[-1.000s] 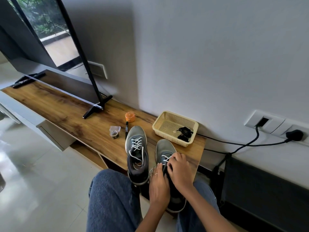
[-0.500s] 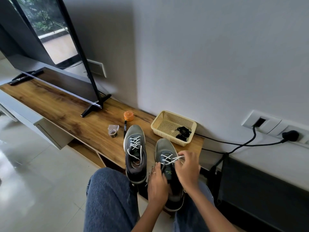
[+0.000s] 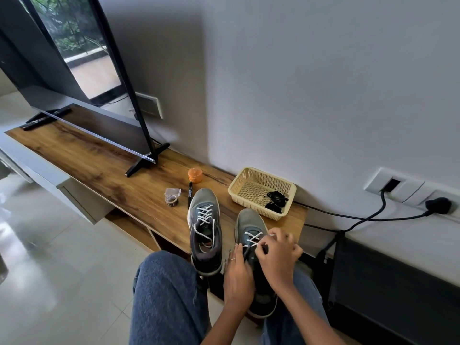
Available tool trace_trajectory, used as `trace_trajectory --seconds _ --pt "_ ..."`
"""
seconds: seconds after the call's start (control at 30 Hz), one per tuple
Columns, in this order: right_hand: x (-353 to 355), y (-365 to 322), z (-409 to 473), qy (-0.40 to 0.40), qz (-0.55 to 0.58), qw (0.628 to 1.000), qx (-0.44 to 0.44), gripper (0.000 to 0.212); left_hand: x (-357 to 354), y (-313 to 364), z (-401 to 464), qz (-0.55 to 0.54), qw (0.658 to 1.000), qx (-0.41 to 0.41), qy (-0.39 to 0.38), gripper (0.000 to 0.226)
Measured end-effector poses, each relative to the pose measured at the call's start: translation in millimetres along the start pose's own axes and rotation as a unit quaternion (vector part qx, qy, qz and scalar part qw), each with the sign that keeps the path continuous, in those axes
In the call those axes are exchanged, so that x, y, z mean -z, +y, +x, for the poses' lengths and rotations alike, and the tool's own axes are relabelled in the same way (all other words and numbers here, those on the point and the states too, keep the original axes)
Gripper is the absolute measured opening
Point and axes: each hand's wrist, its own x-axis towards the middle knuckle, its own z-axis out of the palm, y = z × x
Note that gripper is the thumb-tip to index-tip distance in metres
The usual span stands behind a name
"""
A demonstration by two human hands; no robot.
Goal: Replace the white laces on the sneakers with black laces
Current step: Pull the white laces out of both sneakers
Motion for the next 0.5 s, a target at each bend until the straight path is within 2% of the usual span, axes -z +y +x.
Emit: trace_trajectory --seconds 0.1,0.2,0.27,0.33,0.43,0.5 --pt "6.0 4.4 1.0 0.035 0.074 0.989 -0.122 0.011 -0.5 -0.8 0.8 -0.003 1.0 0.008 0.002 0.052" --pt "10.0 8.1 4.9 0.047 0.175 0.938 -0.297 0.006 -0.6 -1.1 0.7 -0.013 1.0 0.017 0.006 0.051" --pt "11.8 9.5 6.4 0.033 0.188 0.921 -0.34 0.005 -0.8 -1.0 0.6 -0.016 1.0 0.02 0.009 0.051" --pt "14.1 8.0 5.6 0.011 0.146 0.947 -0.286 0.007 -1.6 -1.1 0.8 -0.012 1.0 0.017 0.005 0.051" --pt "17.0 0.1 4.0 -0.018 0.073 0.989 -0.131 0.024 -2.4 -0.5 1.2 -0.007 1.0 0.019 0.002 0.05" --pt "14.6 -6.9 3.1 -0.049 0.031 0.998 -0.035 0.021 -2.5 -0.3 0.1 -0.008 1.0 0.015 0.003 0.048"
